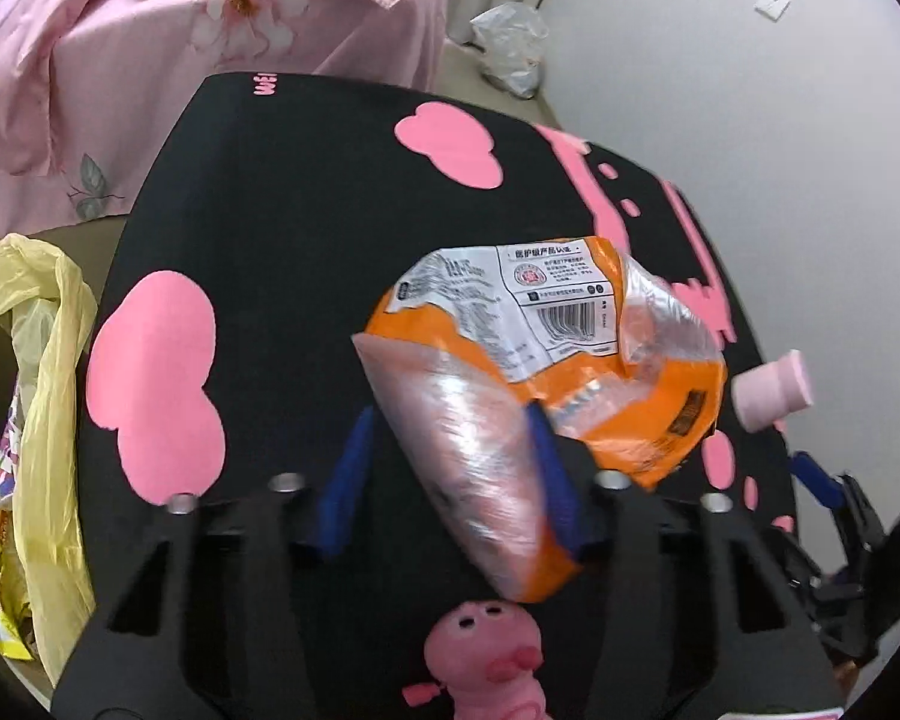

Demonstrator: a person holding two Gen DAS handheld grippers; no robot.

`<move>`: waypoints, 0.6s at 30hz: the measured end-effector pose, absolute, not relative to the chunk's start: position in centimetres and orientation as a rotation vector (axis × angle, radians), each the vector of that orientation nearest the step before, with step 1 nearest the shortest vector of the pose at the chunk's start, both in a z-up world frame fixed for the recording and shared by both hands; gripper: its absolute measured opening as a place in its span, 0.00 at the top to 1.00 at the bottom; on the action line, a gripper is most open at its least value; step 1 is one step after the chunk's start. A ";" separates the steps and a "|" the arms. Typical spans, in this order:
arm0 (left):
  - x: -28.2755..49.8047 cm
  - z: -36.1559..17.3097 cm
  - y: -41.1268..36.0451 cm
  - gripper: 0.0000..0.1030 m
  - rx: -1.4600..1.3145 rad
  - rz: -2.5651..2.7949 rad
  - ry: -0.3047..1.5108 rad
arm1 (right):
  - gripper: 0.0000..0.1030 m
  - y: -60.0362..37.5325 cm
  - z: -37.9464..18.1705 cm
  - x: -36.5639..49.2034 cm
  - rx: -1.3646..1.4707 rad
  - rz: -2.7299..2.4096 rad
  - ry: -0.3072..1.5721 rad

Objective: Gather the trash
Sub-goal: 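Move the left gripper to the orange chip bag and grasp it, then grasp the black-and-silver wrapper strips with the right gripper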

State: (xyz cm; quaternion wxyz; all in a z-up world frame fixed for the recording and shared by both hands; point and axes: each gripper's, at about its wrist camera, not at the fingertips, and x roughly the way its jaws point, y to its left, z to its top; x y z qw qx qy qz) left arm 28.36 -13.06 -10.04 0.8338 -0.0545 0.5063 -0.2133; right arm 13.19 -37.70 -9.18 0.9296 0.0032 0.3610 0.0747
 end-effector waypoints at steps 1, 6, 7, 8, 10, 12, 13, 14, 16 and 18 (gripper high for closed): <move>28.0 -9.8 -12.6 0.65 -0.123 -0.456 1.063 | 0.31 -37.4 -9.2 13.3 0.002 0.160 0.741; 26.5 -8.0 -8.6 0.70 -0.195 -0.382 0.956 | 0.31 -35.2 -9.0 13.7 -0.033 0.214 0.735; 26.2 -7.6 -7.5 0.70 -0.205 -0.344 0.928 | 0.31 -34.6 -8.9 13.8 -0.045 0.223 0.729; 25.8 -7.3 -6.4 0.70 -0.216 -0.307 0.902 | 0.31 -34.2 -8.7 13.9 -0.052 0.229 0.725; 25.3 -6.9 -4.7 0.70 -0.240 -0.253 0.872 | 0.31 -33.3 -8.4 14.2 -0.064 0.244 0.715; 24.7 -6.9 -3.2 0.70 -0.258 -0.232 0.863 | 0.31 -32.4 -8.1 14.5 -0.070 0.265 0.701; 24.6 -6.8 -2.6 0.70 -0.262 -0.227 0.865 | 0.31 -32.0 -7.9 14.7 -0.072 0.280 0.697; 24.3 -6.9 -2.2 0.69 -0.265 -0.222 0.866 | 0.31 -31.3 -7.7 15.2 -0.078 0.304 0.693; 23.8 -7.3 -1.7 0.66 -0.272 -0.217 0.873 | 0.31 -30.5 -7.7 16.0 -0.088 0.339 0.697; 23.4 -7.7 -1.2 0.65 -0.296 -0.234 0.887 | 0.31 -29.6 -8.2 17.4 -0.087 0.374 0.723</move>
